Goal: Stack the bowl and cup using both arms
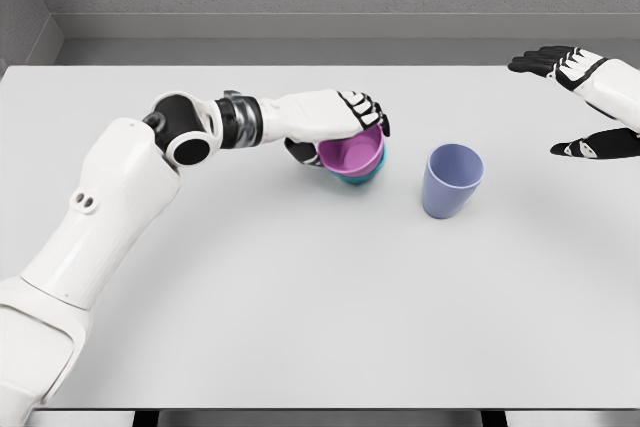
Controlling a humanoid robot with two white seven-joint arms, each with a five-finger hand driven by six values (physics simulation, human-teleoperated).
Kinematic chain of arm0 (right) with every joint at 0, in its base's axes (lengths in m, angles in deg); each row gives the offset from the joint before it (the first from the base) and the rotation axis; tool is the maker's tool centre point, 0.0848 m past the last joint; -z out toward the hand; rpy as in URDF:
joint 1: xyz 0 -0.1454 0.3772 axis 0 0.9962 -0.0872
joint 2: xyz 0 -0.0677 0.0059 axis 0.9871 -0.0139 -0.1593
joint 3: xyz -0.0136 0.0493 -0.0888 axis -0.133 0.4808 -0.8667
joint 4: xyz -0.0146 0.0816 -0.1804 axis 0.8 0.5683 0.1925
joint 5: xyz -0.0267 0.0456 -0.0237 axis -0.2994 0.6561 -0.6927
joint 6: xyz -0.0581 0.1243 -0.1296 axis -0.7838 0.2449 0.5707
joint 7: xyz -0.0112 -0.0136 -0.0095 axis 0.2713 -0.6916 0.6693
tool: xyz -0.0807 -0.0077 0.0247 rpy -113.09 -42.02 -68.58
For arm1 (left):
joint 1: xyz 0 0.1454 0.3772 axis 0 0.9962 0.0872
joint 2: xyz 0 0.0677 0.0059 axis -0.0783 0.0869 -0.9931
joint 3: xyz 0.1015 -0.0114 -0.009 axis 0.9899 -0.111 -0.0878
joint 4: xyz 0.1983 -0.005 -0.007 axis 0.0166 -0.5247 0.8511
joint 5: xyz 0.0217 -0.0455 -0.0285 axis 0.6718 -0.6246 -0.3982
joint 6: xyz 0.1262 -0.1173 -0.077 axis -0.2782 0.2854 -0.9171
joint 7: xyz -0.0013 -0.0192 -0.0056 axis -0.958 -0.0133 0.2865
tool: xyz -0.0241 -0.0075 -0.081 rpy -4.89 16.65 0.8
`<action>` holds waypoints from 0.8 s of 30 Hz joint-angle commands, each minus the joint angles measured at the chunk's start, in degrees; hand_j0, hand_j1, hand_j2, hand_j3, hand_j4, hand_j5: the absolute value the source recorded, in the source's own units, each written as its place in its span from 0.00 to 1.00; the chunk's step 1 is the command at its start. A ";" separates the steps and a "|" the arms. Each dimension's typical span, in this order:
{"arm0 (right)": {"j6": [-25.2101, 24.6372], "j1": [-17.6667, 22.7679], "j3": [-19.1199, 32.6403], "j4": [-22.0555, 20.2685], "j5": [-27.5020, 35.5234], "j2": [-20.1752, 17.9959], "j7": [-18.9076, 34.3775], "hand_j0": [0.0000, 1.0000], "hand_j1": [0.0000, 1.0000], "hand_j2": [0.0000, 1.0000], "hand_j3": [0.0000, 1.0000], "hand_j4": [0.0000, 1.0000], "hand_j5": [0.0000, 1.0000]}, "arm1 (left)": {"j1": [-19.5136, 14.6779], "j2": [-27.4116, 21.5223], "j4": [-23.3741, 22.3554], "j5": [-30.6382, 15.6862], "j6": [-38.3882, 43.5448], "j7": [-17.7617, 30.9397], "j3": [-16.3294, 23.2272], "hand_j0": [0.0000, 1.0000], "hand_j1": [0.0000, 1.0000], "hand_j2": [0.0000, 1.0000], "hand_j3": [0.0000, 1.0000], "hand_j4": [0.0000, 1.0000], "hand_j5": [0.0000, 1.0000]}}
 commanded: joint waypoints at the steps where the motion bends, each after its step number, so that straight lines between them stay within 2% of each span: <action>1: -0.06 0.00 0.02 -0.02 0.41 -0.08 -0.03 1.00 1.00 1.00 1.00 1.00 1.00 | 0.00 0.04 -0.01 -0.12 0.01 -0.41 -0.06 0.20 0.20 0.20 0.20 0.20 0.20; 8: -0.06 0.00 0.02 -0.02 0.41 -0.08 -0.03 1.00 1.00 1.00 1.00 1.00 1.00 | -0.79 0.04 -0.09 -1.00 0.01 -0.59 -0.41 0.21 0.21 0.21 0.21 0.21 0.21; 18: -0.06 0.00 0.02 -0.02 0.41 -0.08 -0.03 1.00 1.00 1.00 1.00 1.00 1.00 | -2.37 1.10 -4.67 -0.47 0.01 -0.50 -0.06 0.21 0.21 0.21 0.21 0.21 0.21; 21: -0.06 0.00 0.02 -0.11 0.41 -0.08 -0.03 1.00 1.00 1.00 1.00 1.00 1.00 | -2.37 1.36 -4.75 -0.56 0.01 -0.41 -0.06 0.26 0.26 0.26 0.26 0.26 0.26; 24: -0.06 0.00 0.02 -0.02 0.41 -0.08 -0.03 1.00 1.00 1.00 1.00 1.00 1.00 | -2.55 1.36 -5.63 -0.65 0.01 -0.41 -0.15 0.35 0.35 0.35 0.35 0.35 0.35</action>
